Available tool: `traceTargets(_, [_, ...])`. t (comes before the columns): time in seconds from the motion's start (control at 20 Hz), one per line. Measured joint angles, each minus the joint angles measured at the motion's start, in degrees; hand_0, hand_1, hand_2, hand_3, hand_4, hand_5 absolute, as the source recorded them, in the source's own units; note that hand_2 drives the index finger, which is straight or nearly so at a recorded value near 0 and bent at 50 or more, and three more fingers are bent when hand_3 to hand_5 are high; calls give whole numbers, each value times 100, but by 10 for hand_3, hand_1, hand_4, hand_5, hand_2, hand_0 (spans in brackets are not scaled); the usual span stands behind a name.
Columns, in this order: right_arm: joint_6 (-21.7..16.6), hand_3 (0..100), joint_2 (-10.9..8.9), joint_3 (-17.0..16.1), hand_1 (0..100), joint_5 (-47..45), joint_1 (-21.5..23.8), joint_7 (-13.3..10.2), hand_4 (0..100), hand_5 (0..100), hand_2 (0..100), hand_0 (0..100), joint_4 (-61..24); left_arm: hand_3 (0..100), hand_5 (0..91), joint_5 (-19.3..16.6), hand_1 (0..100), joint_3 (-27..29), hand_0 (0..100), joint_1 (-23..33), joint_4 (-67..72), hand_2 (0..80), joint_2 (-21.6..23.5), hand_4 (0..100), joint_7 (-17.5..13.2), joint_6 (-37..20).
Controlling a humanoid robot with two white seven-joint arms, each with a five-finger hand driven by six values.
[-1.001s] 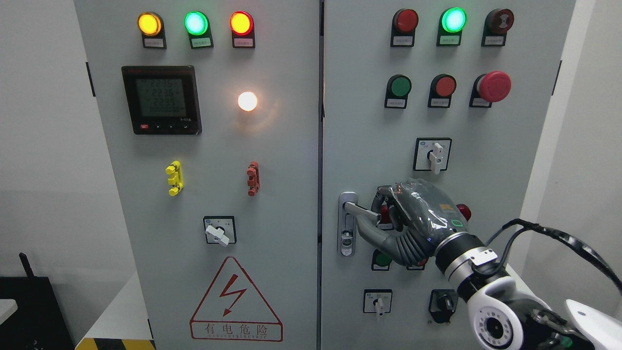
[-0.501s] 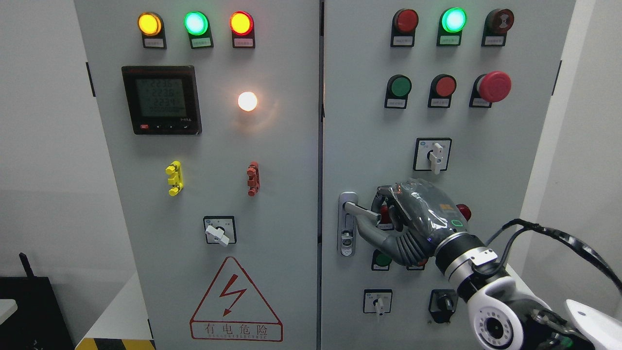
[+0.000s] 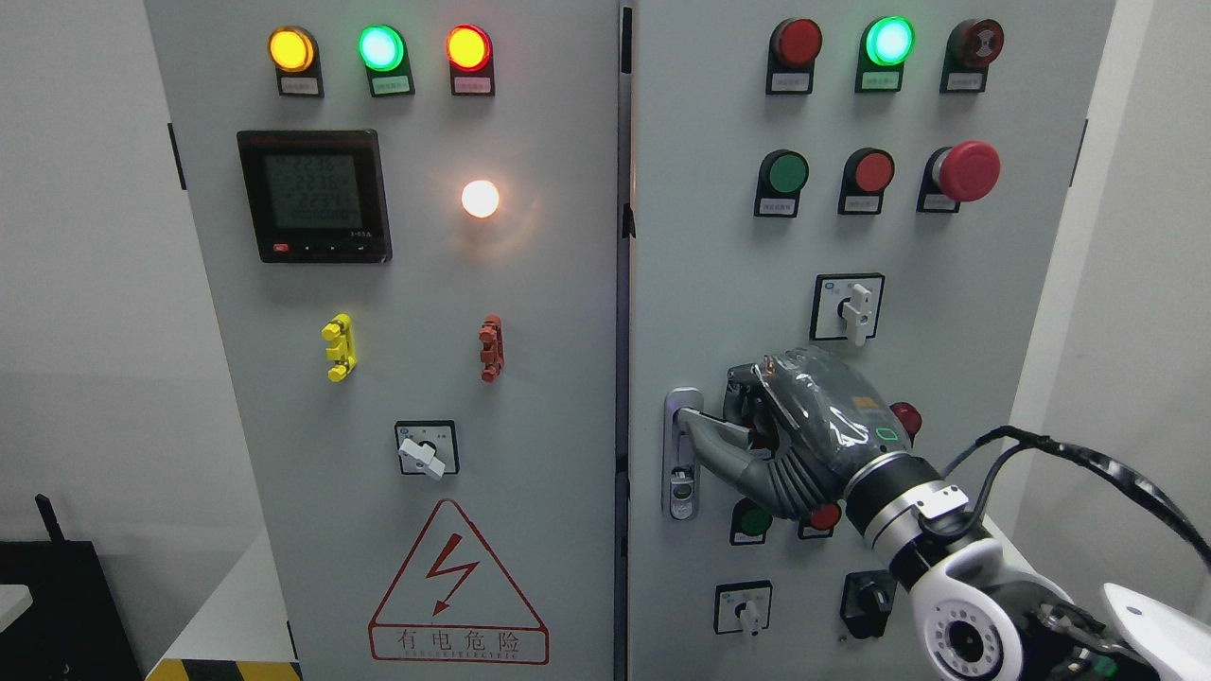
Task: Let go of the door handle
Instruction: 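Pull the silver handle outward with the right hand to unlatch the door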
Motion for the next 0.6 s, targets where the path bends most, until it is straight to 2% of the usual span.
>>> traceTargets(0.6, [-5, 1000, -6, -4, 366, 0, -2, -8, 1000, 990, 820, 504, 7, 0, 0, -1, 389, 0, 120, 0, 0, 0, 0, 0, 0, 0])
